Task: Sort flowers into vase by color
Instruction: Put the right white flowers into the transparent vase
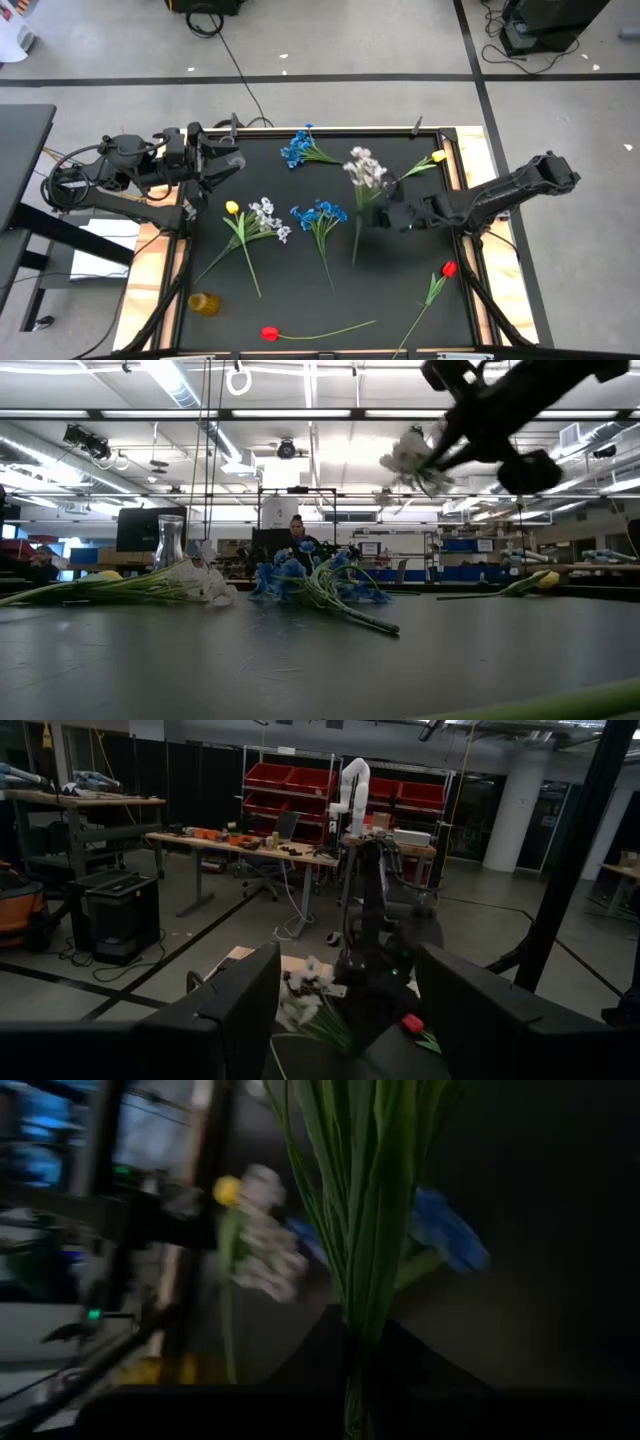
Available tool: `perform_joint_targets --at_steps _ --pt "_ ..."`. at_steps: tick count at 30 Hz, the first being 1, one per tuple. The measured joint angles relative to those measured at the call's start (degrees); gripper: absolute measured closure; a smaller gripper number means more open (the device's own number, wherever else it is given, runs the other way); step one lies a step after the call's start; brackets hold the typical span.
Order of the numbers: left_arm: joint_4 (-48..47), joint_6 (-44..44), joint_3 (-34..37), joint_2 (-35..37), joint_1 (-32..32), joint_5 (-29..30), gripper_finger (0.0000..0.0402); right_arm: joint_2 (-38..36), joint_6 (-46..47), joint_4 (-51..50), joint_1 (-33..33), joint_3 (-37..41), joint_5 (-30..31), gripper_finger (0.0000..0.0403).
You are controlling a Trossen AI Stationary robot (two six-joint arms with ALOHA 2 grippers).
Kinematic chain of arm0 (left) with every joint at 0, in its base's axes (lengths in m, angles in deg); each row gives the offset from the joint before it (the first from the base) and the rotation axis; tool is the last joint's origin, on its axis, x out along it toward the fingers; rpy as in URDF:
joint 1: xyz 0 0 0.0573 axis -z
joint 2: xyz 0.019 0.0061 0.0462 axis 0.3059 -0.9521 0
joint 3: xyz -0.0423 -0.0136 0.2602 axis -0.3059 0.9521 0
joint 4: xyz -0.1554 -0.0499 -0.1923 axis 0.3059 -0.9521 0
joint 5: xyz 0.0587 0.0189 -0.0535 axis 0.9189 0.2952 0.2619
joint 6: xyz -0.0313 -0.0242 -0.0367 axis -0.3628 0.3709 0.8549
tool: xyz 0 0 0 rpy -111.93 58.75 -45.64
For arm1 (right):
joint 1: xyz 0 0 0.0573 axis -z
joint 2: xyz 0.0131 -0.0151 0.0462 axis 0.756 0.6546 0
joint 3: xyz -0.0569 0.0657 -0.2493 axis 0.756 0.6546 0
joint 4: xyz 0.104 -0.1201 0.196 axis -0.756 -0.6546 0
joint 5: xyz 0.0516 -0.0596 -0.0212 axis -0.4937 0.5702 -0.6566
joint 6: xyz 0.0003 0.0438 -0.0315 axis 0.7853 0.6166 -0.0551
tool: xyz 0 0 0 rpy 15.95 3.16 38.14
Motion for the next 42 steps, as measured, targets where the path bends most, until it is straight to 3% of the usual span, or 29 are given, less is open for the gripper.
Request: perform_joint_targets --at_steps 8,17,27,35,42 --pt "0.0 0.0 0.0 0.0 0.0 0.0 0.0164 0.0 -23.4 14.8 6.9 0.0 -3.2 0.0375" --pt "0.0 0.0 0.0 0.0 0.0 0.0 0.0164 0.0 -60.0 33.3 11.2 0.0 -8.9 0.0375" --pt "0.0 0.0 0.0 0.0 0.0 0.0 0.0164 0.1 -63.4 35.6 17.9 -2.9 -19.3 0.0375" --pt "0.0 0.0 0.0 0.0 0.0 0.0 0.0164 10.3 -72.5 23.5 22.0 -24.0 -31.4 0.0375" --pt "0.0 0.0 0.0 0.0 0.0 0.0 0.0164 21.7 -75.0 20.6 22.4 -41.9 -38.9 0.0375"
